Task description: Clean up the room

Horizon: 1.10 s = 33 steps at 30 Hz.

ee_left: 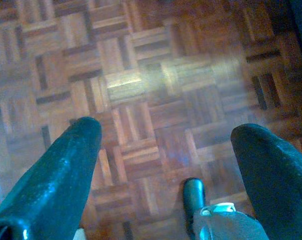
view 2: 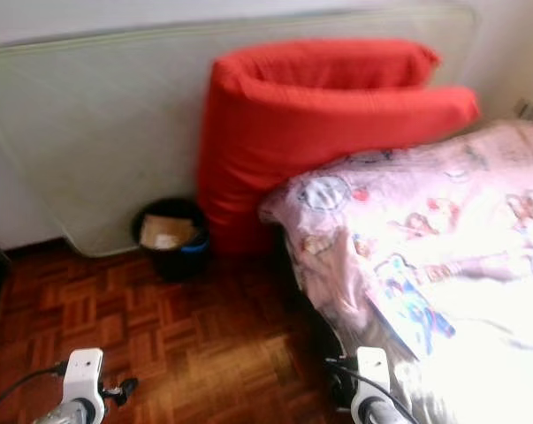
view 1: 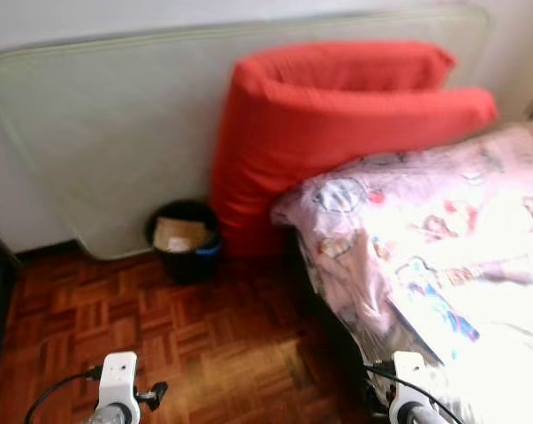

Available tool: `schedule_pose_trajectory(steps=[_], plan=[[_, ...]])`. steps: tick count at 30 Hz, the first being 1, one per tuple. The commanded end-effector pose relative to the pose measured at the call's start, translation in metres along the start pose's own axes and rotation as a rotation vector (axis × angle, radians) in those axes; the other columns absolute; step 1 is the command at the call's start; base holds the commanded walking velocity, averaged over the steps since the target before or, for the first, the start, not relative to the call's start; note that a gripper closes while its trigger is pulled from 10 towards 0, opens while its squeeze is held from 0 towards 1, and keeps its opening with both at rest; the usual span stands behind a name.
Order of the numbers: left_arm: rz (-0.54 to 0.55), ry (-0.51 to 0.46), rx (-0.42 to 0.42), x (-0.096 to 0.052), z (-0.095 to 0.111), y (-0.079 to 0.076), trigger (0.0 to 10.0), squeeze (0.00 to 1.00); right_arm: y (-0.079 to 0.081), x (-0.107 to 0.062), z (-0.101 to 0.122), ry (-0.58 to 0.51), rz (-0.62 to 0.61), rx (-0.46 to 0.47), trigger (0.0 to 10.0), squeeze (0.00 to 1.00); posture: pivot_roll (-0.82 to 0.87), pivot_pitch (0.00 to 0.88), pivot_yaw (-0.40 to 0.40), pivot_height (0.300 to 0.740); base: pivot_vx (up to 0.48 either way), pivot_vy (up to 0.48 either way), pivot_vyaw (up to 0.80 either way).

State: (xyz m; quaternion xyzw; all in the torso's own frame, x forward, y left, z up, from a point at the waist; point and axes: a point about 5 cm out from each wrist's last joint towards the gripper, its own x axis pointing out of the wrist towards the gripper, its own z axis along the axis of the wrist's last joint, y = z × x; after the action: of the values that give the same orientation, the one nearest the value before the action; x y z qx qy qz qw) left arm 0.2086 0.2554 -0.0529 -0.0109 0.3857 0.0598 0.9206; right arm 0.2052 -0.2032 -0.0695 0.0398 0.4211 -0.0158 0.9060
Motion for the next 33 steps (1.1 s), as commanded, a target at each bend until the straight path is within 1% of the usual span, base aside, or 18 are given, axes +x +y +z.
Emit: schedule_pose_trajectory(steps=[1, 8, 18, 33], plan=[[-0.027, 0.003, -0.001, 0.002, 0.000, -0.009, 10.0, 0.00, -0.009, -0.002, -0.001, 0.004, -0.027, 0.013, 10.0, 0.00, 0.05, 0.000, 0.003, 0.740, 0.000, 0.000, -0.80], [-0.037, 0.009, 0.001, 0.003, -0.002, -0.017, 10.0, 0.00, -0.009, -0.002, -0.001, 0.003, -0.024, 0.015, 10.0, 0.00, 0.05, 0.000, 0.004, 0.740, 0.000, 0.000, -0.80], [-0.048, 0.005, 0.003, 0.004, -0.002, -0.023, 10.0, 0.00, -0.009, -0.002, -0.001, 0.005, -0.023, 0.014, 10.0, 0.00, 0.05, 0.000, 0.004, 0.740, 0.000, 0.000, -0.80], [-0.052, -0.001, 0.009, 0.005, 0.000, -0.026, 10.0, 0.00, -0.008, -0.002, -0.001, 0.003, -0.022, 0.015, 10.0, 0.00, 0.05, 0.000, 0.008, 0.740, 0.000, 0.000, -0.77]])
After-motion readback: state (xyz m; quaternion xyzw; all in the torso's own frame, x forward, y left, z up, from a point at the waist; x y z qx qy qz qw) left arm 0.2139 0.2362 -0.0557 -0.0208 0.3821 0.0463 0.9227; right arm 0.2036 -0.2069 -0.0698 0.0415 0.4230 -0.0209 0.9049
